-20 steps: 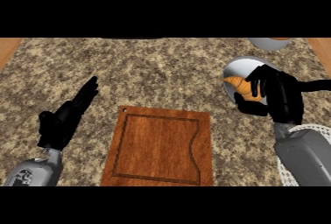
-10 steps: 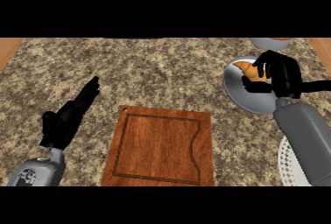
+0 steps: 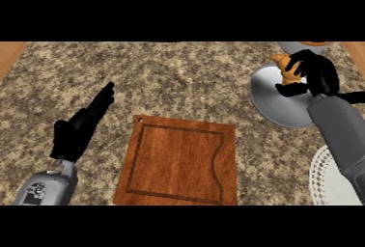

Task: Pick the croissant from the cutting board and place it in the pan

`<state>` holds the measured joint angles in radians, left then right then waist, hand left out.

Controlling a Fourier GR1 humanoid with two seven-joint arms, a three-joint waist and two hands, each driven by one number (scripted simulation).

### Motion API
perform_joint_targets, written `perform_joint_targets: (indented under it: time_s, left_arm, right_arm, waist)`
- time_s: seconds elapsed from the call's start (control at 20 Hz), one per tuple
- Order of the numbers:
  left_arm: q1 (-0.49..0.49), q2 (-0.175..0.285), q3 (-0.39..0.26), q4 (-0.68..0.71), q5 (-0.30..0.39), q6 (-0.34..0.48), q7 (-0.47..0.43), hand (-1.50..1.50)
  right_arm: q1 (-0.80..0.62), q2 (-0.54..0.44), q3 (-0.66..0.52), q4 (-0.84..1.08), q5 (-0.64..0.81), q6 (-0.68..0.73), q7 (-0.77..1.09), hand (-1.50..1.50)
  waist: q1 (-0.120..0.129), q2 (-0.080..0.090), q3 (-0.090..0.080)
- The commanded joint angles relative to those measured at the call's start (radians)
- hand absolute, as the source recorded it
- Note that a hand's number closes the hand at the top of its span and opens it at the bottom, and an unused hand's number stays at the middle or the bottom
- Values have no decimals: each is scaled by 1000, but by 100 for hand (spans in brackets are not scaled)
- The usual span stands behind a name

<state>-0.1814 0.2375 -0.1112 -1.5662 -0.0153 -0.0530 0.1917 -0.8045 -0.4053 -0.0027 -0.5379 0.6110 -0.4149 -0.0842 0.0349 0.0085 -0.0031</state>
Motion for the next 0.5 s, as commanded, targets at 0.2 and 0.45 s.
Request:
perform_joint_targets:
  time_s: [0.2,0.45]
  left_arm:
    - [-17,-6,-7,-35,7,-22,22,0]
    - [-31,-12,-9,-24,-9,-11,31,0]
  right_arm:
    - [-107,-19,-99,267,-62,83,-117,-150]
    - [-105,0,-246,245,-221,112,-279,-150]
  waist:
    - [35,18,7]
    - [31,20,9]
